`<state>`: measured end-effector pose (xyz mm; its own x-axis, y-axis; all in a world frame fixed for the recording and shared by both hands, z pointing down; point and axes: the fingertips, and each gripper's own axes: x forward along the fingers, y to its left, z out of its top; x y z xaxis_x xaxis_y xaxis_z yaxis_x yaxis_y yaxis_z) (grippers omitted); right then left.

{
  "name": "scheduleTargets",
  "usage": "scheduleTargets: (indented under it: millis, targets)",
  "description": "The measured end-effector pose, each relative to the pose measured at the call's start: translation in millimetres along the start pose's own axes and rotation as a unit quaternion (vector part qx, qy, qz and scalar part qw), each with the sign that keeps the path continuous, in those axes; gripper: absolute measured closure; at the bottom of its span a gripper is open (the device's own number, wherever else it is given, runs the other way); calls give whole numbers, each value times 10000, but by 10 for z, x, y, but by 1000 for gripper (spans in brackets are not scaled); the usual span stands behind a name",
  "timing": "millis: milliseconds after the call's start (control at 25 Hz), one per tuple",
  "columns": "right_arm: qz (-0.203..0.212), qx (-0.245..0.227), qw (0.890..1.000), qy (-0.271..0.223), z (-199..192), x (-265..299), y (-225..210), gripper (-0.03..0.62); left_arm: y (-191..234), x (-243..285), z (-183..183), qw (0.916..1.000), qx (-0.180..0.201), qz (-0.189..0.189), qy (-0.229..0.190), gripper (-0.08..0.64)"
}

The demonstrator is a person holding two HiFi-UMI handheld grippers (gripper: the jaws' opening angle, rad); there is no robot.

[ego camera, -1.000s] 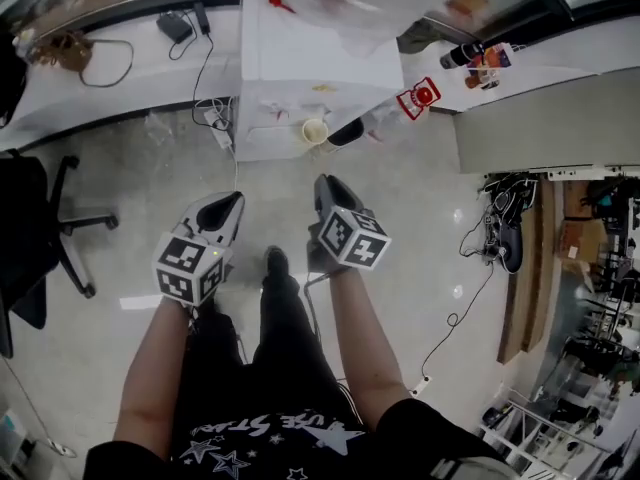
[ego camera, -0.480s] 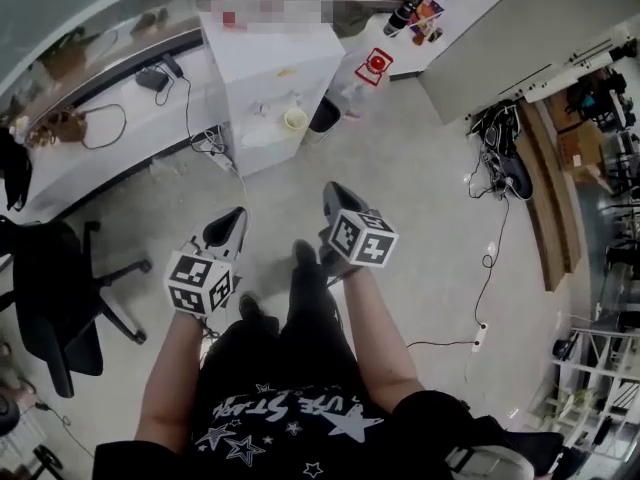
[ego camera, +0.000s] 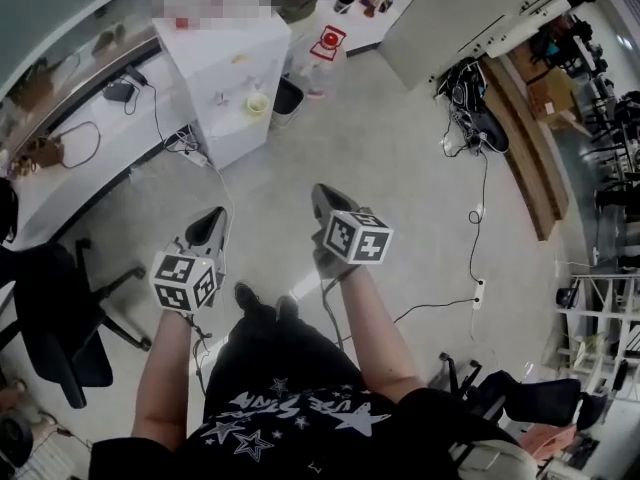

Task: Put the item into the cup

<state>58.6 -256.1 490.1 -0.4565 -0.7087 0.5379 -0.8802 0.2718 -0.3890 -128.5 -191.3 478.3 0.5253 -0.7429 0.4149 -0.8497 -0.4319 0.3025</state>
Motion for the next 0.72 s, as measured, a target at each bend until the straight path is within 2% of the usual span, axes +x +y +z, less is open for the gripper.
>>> scheduleTargets:
  millis: [320,520,720]
  targets:
    - [479,-190,9986,70,-279,-397,73,592,-527,-70,-161,9999,119,23,-99,555]
    - [751,-250,9968,111,-596,-830,145,592,-976,-242,-405,9998,182,36,-77,555]
    - [925,-338,9951,12,-753,-1244,159,592,-1391,-427,-500,9994,234,62,-240,555]
